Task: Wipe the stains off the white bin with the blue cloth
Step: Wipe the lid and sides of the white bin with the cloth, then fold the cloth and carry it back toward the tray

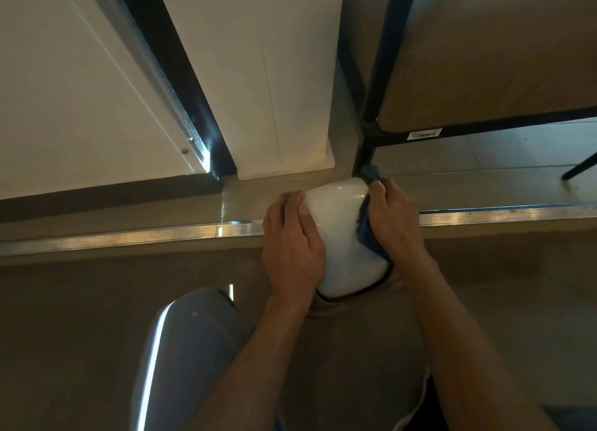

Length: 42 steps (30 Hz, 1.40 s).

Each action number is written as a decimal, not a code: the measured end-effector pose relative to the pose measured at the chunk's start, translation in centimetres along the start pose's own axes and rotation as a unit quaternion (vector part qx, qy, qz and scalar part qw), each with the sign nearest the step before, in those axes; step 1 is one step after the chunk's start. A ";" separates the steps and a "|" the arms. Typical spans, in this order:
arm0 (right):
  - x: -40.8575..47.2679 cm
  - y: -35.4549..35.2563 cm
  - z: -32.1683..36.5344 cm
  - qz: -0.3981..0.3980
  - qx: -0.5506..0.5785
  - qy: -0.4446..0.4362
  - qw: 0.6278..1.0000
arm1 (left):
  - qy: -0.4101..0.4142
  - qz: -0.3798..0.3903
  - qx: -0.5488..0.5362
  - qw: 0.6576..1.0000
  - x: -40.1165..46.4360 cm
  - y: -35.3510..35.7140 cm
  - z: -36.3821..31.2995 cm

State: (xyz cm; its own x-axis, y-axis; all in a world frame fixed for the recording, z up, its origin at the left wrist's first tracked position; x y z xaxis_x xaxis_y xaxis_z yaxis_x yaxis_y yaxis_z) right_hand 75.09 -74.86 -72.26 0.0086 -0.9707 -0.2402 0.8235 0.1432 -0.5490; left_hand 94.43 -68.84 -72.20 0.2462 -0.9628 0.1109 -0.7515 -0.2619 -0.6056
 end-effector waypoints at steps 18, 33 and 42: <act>-5.1 3.4 3.7 -0.075 -0.131 -0.203 0.967 | -0.007 0.006 -0.004 1.000 -0.2 -0.1 0.2; -2.2 -2.0 1.0 0.006 -0.052 0.004 0.999 | -0.018 0.017 -0.008 1.000 0.1 -0.2 0.0; -2.1 -2.2 2.1 -0.018 0.003 -0.004 1.000 | -0.029 0.084 0.073 0.993 2.0 -0.7 -2.2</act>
State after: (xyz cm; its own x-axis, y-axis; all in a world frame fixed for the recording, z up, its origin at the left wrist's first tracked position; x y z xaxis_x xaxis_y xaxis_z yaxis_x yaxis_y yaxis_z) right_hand 74.41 -73.56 -68.87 -0.0158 -0.9769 -0.2133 0.8265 0.1072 -0.5526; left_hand 94.05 -70.74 -69.81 0.1631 -0.9856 -0.0446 -0.6885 -0.0813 -0.7206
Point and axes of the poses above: each hand's wrist, its own x-axis towards the middle knuckle, its own y-axis out of the palm, z = x × y, the point moved 9 cm from there along x, towards the middle knuckle, and after that the axes turned 10 degrees about z, right-handed, at the moved point
